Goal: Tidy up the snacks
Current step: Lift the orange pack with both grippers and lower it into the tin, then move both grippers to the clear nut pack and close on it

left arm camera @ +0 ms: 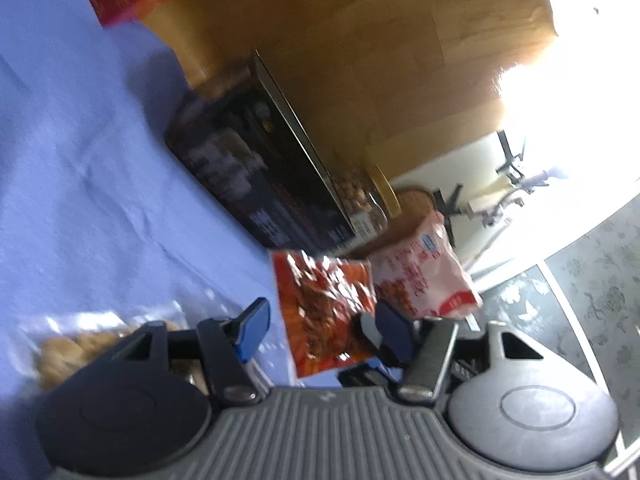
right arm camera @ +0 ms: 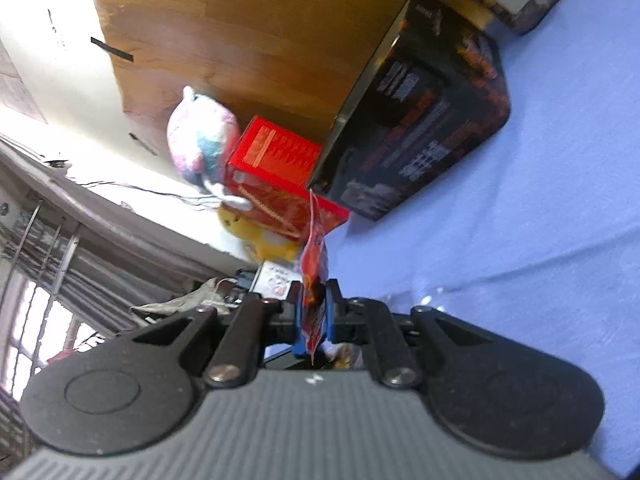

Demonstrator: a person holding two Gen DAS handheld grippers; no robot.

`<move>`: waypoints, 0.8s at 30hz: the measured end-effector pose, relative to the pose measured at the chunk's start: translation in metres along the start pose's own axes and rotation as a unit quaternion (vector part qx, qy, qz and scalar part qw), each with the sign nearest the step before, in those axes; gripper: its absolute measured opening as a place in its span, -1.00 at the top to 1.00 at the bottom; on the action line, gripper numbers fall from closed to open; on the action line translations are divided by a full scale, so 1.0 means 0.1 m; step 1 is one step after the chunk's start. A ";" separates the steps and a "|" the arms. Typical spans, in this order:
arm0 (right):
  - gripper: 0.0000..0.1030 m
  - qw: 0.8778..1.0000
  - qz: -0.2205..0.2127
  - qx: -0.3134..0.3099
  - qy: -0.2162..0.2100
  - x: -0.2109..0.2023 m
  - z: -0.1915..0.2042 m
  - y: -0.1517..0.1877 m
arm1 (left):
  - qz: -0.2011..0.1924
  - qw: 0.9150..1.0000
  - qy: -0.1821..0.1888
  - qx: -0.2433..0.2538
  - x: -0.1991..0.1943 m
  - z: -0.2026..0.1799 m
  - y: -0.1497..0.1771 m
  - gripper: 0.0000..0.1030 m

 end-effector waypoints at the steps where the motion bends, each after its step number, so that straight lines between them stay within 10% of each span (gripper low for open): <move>1: 0.73 1.000 0.003 0.001 -0.004 0.01 0.01 0.00 | 0.002 1.000 -0.008 0.000 0.02 0.00 0.01 0.08; 15: 0.56 0.979 -0.055 -0.117 0.159 0.12 0.65 -0.98 | -0.022 0.980 -0.170 0.098 0.31 -0.62 -1.29 0.30; 17: 0.34 0.962 -0.054 -0.140 0.226 0.28 0.61 -1.17 | -0.039 0.973 -0.204 0.099 0.38 -0.54 -1.48 0.29; 21: 0.16 0.892 -0.064 -0.229 0.384 0.49 0.58 -1.26 | -0.051 0.962 -0.253 0.084 0.39 -0.35 -1.56 0.25; 24: 0.16 0.889 -0.089 -0.239 0.381 0.35 0.61 -1.13 | -0.048 0.965 -0.243 0.089 0.22 -0.34 -1.39 0.21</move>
Point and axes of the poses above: each gripper's, at about its wrist camera, not at the fingertips, and x roughly the way its jaws point, z to its left, y to its underside, the point moved 7 cm from there along x, roughly the way its jaws point, and after that the axes turned 15 degrees about z, right-handed, at the moved point
